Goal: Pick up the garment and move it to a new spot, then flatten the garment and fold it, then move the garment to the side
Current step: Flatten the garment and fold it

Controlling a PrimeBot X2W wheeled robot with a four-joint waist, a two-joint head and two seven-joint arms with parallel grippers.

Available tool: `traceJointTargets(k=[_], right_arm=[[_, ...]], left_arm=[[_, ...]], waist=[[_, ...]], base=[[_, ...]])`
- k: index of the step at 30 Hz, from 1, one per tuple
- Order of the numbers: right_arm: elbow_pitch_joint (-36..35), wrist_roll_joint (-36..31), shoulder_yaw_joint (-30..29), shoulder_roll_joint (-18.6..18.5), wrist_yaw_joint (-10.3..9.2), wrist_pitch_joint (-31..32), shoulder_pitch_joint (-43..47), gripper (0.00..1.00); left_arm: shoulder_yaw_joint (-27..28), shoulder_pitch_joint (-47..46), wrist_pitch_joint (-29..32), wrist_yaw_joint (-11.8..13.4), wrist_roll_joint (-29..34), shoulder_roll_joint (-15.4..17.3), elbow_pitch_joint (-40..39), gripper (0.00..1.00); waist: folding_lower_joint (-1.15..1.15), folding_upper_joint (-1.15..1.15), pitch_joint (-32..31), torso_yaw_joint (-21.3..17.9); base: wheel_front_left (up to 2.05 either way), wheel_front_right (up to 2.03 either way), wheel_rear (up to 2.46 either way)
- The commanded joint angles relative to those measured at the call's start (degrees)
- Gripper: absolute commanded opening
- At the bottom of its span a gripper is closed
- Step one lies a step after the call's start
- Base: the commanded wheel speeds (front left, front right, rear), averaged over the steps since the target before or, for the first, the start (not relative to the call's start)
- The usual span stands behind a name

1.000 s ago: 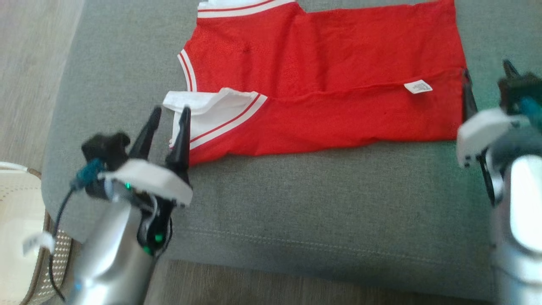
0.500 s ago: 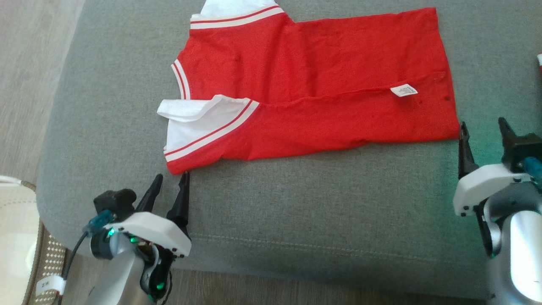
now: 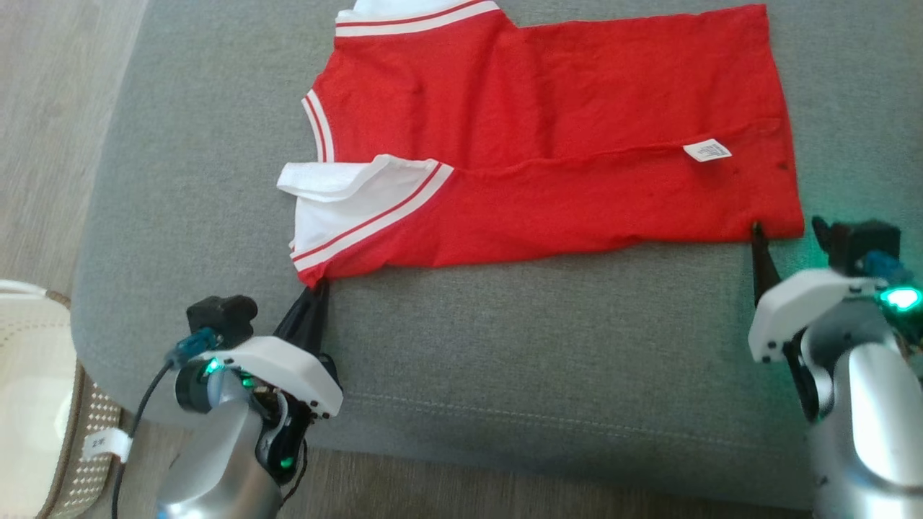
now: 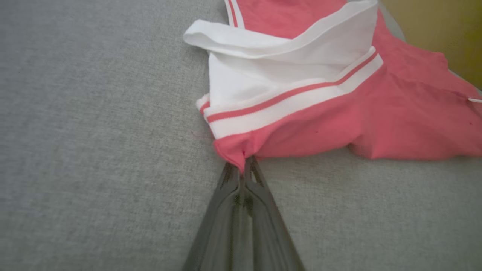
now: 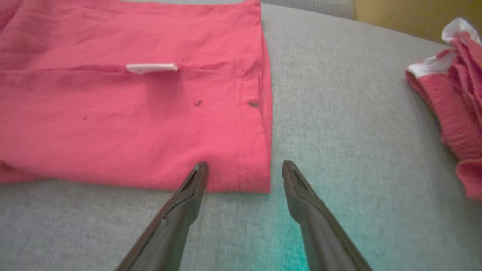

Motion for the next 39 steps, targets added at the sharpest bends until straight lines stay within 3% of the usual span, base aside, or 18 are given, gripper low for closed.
traceJointTargets(k=[1, 6, 7, 8, 9, 10, 19, 31, 39], right_arm=[[-0.8, -0.7, 1.3, 0.2, -0.03, -0.8, -2.5, 1.00], [3.1, -1.1, 1.1, 0.2, -0.03, -1.0, -4.8, 1.00], [3.9, -1.2, 1.0, 0.2, -0.03, -1.0, -5.2, 0.69], [4.6, -1.4, 0.9, 0.2, -0.03, -1.3, -5.7, 0.31], [4.6, -1.4, 0.9, 0.2, -0.03, -1.3, -5.7, 0.31], [5.1, -1.8, 0.9, 0.2, -0.03, -1.6, -5.9, 0.00], [2.3, -0.6, -1.0, 0.2, -0.03, -3.2, -2.9, 0.00], [-6.9, 5.6, -3.8, 0.2, -0.03, 0.6, 9.4, 0.00], [-9.1, 7.9, -5.2, 0.2, -0.03, 2.2, 15.5, 0.00]], left_arm=[[1.2, -1.6, -0.7, -0.4, 0.4, 1.2, -0.6, 0.00], [1.4, -1.6, -0.8, -0.6, 0.6, 1.5, -1.6, 0.00], [1.5, -1.6, -0.8, -0.7, 0.6, 1.6, -1.8, 0.00], [1.5, -1.6, -0.8, -0.7, 0.7, 1.6, -2.0, 0.00], [1.5, -1.6, -0.8, -0.7, 0.7, 1.6, -2.0, 0.00], [1.6, -1.6, -0.8, -0.7, 0.9, 1.7, -2.1, 0.00], [3.1, 0.1, -0.8, -0.8, 2.2, 3.6, -4.9, 0.00], [2.3, 7.3, -0.8, -0.8, 2.4, 7.1, -9.7, 0.00], [2.3, 12.2, -0.8, -0.1, 2.3, 7.6, -12.1, 0.00]], waist=[[0.00, 0.00, 0.2, 0.3], [0.00, 0.00, 0.6, 0.7], [0.00, 0.00, 0.7, 0.7], [0.00, 0.00, 0.8, 0.7], [0.00, 0.00, 0.8, 0.7], [0.00, 0.00, 0.8, 0.7], [0.00, 0.00, -0.2, -0.9], [0.00, 0.00, -2.8, -4.3], [0.00, 0.00, -3.8, -5.1]], base=[[0.00, 0.00, 0.00], [0.00, 0.00, 0.00], [0.00, 0.00, 0.00], [0.00, 0.00, 0.00], [0.00, 0.00, 0.00], [0.00, 0.00, 0.00], [0.00, 0.00, 0.00], [0.00, 0.00, 0.00], [0.00, 0.00, 0.00]])
